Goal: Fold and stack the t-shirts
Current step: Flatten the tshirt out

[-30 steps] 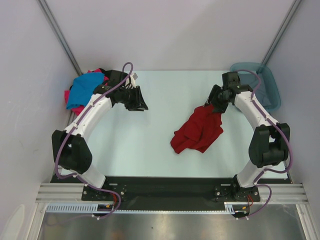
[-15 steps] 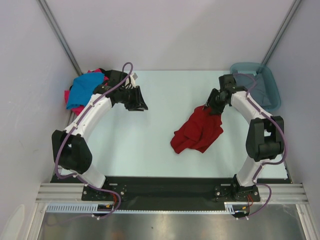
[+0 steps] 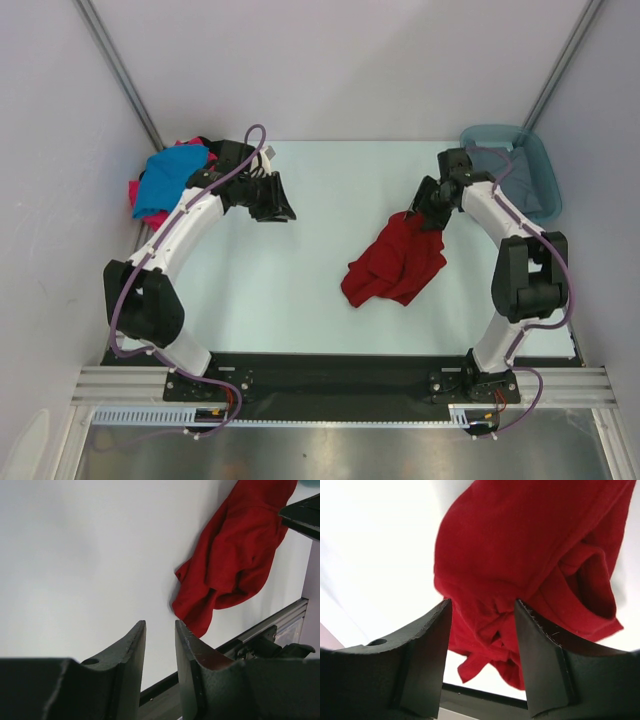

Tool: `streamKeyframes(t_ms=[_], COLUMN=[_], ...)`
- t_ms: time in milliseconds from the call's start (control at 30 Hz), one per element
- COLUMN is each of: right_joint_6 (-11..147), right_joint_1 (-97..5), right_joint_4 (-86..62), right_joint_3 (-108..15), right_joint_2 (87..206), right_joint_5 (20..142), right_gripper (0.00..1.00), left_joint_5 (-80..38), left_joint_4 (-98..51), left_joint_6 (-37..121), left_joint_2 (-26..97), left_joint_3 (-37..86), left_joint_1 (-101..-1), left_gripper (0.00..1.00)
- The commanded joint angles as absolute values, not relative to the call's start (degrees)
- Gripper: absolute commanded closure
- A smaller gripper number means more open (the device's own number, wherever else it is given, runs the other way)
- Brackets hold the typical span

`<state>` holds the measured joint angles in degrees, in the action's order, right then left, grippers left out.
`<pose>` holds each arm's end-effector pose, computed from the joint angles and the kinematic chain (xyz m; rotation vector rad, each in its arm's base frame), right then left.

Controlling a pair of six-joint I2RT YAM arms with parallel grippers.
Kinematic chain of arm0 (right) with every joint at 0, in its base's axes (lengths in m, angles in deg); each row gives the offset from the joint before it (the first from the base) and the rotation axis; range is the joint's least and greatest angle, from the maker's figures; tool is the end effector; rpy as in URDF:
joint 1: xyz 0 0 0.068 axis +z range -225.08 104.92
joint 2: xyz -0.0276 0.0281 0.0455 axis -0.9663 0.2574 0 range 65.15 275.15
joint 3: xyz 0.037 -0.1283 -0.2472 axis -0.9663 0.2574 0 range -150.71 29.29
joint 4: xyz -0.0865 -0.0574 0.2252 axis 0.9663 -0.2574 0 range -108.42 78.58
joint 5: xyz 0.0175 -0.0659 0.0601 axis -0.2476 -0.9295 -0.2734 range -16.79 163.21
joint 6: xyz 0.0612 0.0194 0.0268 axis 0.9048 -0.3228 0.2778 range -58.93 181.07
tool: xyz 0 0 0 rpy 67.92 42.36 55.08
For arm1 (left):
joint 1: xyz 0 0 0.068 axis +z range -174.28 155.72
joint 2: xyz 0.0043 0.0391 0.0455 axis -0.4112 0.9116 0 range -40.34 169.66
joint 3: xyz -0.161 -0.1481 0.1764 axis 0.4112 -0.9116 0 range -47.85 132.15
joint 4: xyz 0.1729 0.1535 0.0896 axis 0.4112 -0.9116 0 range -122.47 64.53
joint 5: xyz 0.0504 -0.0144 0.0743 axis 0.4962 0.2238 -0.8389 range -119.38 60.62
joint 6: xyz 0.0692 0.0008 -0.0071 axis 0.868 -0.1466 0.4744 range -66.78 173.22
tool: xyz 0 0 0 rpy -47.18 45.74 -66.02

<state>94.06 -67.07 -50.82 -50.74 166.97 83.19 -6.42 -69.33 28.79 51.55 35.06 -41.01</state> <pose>0.3696 0.0620 0.2367 0.5233 2.6426 0.4626 0.3215 -0.1196 0.3086 0.0026 2.5669 -0.7895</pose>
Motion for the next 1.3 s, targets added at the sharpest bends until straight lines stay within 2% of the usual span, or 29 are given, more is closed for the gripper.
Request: streamKeyframes(t_ms=[0, 467, 833, 1100, 1267], right_joint_6=[94.47, 102.37, 123.64, 124.35, 124.96], right_joint_1=[-67.35, -66.99, -66.3, -65.5, -65.68], right_joint_4=[-51.85, -51.67, -42.45, -42.09, -42.36], right_joint_3=[-52.01, -47.53, -42.07, -42.96, -41.2], right_joint_2=[161.92, 158.23, 156.03, 158.32, 155.78], right_joint_5=[82.27, 82.62, 80.16, 79.28, 78.05], right_gripper=[0.42, 0.42, 0.41, 0.43, 0.43], left_joint_5=[-5.21, -4.77, -4.24, -4.51, -4.51], left_joint_4=[-68.01, -68.01, -67.66, -68.01, -68.01], left_joint_6=[28.52, 28.61, 28.43, 28.61, 28.61], left_joint_2=[51.41, 51.15, 51.24, 50.71, 50.71], left_joint_3=[36.09, 35.65, 35.73, 35.65, 35.56], left_joint_1=[-40.54, -40.54, -40.54, -40.54, -40.54], left_gripper=[0.65, 0.65, 0.65, 0.65, 0.65])
